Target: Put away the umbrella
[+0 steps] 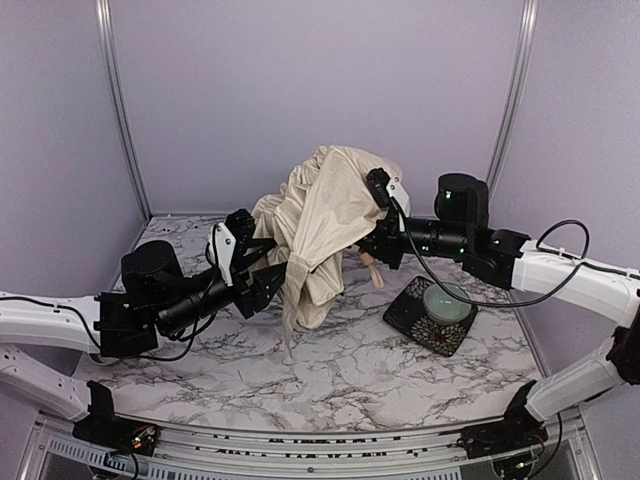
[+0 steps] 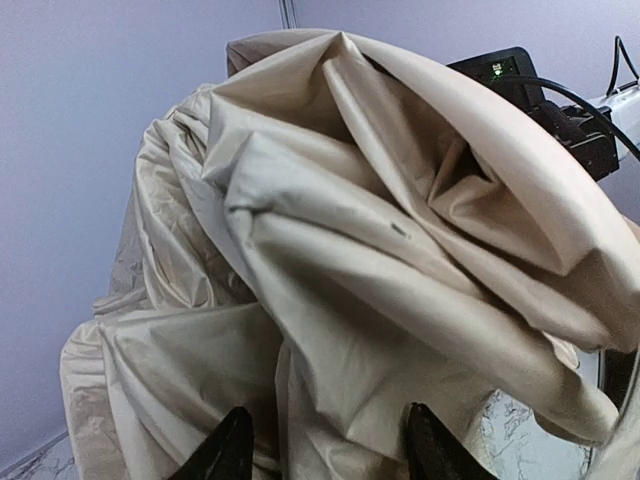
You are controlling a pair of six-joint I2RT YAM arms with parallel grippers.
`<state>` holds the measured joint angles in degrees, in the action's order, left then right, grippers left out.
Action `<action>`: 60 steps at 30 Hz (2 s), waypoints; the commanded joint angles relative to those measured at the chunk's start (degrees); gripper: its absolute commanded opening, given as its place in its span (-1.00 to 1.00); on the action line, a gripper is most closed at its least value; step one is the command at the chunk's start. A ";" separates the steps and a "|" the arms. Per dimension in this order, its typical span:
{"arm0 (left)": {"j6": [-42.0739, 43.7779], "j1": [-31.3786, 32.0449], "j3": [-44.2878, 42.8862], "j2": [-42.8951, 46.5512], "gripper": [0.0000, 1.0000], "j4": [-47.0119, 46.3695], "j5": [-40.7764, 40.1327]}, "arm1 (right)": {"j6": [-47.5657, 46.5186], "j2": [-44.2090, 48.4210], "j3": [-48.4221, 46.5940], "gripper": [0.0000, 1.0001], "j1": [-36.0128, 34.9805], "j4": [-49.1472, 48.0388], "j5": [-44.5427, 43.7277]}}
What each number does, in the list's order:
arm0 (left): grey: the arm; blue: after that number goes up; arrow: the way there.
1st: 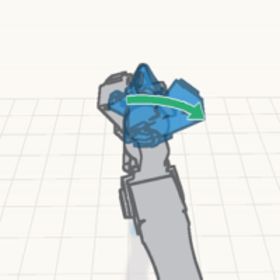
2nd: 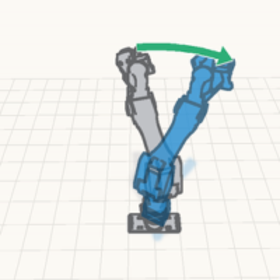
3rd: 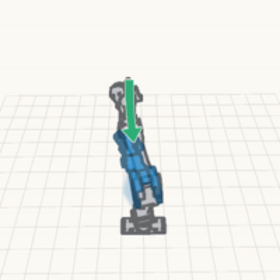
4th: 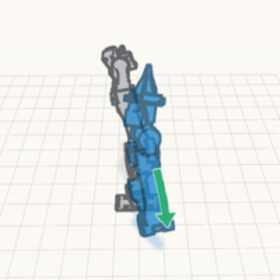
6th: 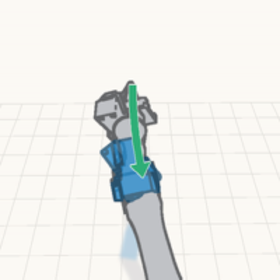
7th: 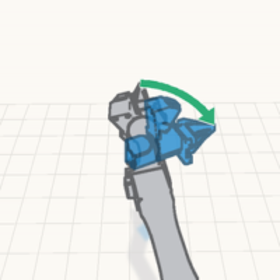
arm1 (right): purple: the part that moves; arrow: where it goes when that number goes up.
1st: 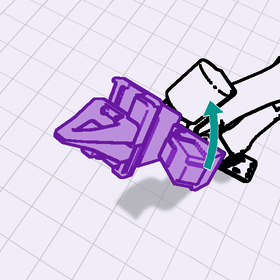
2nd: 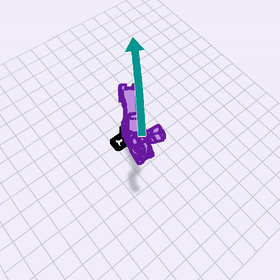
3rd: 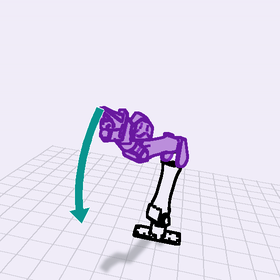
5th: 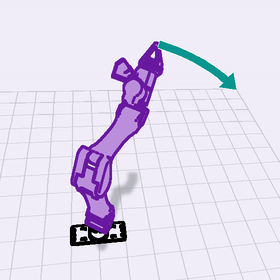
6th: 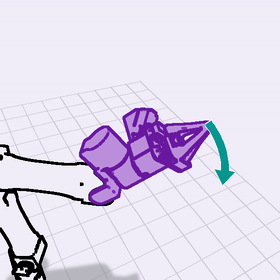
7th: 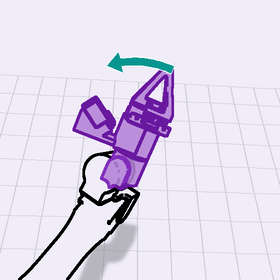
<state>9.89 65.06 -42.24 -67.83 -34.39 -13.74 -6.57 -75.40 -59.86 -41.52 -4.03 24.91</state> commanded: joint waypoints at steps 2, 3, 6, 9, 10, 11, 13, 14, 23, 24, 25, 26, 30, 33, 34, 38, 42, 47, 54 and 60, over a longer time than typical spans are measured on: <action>0.45 -0.49 3.91 3.72 0.10 1.96 3.54 | -1.41 2.46 -2.54 -1.00 -0.14 -2.35 -0.83; 0.43 -0.66 4.07 3.80 0.08 2.22 3.54 | -1.39 2.38 -2.51 -1.00 -0.14 -2.31 -0.84; 0.70 -1.09 4.26 3.84 0.00 3.01 3.57 | -1.43 2.22 -2.75 -1.00 -0.15 -2.24 -0.78; 0.70 -1.58 3.99 3.48 -0.34 3.19 3.48 | -1.51 2.19 -2.97 -1.00 -0.19 -2.21 -0.36; 0.67 -1.74 3.74 3.37 -0.54 3.20 3.33 | -1.48 2.11 -3.04 -1.00 -0.15 -2.09 -0.09; 0.66 -1.91 3.43 3.24 -0.74 3.19 3.08 | -1.61 1.98 -3.11 -1.00 -0.14 -1.92 0.09; 0.75 -2.03 2.86 3.42 -1.00 3.20 2.76 | -2.32 1.39 -3.26 -1.00 -0.27 -0.73 0.03; 0.80 -2.16 2.86 3.79 -1.00 3.19 2.96 | -2.84 1.19 -3.34 -1.00 -0.30 0.21 -0.44; 1.48 -5.91 3.60 13.48 -1.00 -0.44 5.87 | -8.66 0.79 0.08 -1.00 -2.98 5.39 -5.64; 1.32 -6.71 3.54 13.50 -1.00 -0.57 6.05 | -8.91 0.96 0.19 -1.00 -3.44 5.37 -5.13; 0.83 -7.44 3.45 13.19 -1.00 -0.66 6.20 | -8.99 1.17 0.26 -1.00 -3.85 5.21 -4.72; 0.10 -8.09 3.29 12.40 -1.00 -0.80 6.41 | -9.12 1.47 0.22 -1.00 -4.27 4.91 -4.39; -2.64 -8.54 1.55 7.02 -1.00 -1.63 14.53 | -8.99 2.38 -0.63 -1.00 -4.80 3.52 -2.77; -5.19 -8.46 0.51 2.04 -1.00 -3.10 18.81 | -8.44 2.70 -1.51 -1.00 -4.80 2.84 -1.88; -5.79 -8.46 0.49 0.69 -1.00 -3.78 19.02 | -8.27 2.71 -1.82 -1.00 -4.80 2.81 -1.66; -6.61 -8.37 1.31 -1.36 -1.00 -9.43 19.11 | -7.95 2.75 -1.95 -1.00 -4.80 2.84 -1.61; -5.23 -8.37 2.88 -1.49 -0.49 -12.28 17.85 | -5.68 3.59 -1.34 -1.00 -4.09 1.63 -5.08; -3.80 -8.37 7.27 3.35 0.11 -12.37 13.71 | -3.08 4.50 -1.82 -1.00 -0.34 1.55 -8.48; -2.55 -8.37 12.97 12.77 0.43 -11.48 10.73 | -1.65 5.08 -2.54 -1.00 2.97 2.23 -10.02; -6.34 -8.38 12.27 7.80 0.19 -11.09 14.61 | -0.48 5.18 -2.68 -1.00 3.02 0.57 -10.14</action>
<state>5.96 56.69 -29.41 -56.29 -44.71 -1.06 -8.88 -72.40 -58.98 -38.61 2.46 15.16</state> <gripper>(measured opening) 0.656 0.198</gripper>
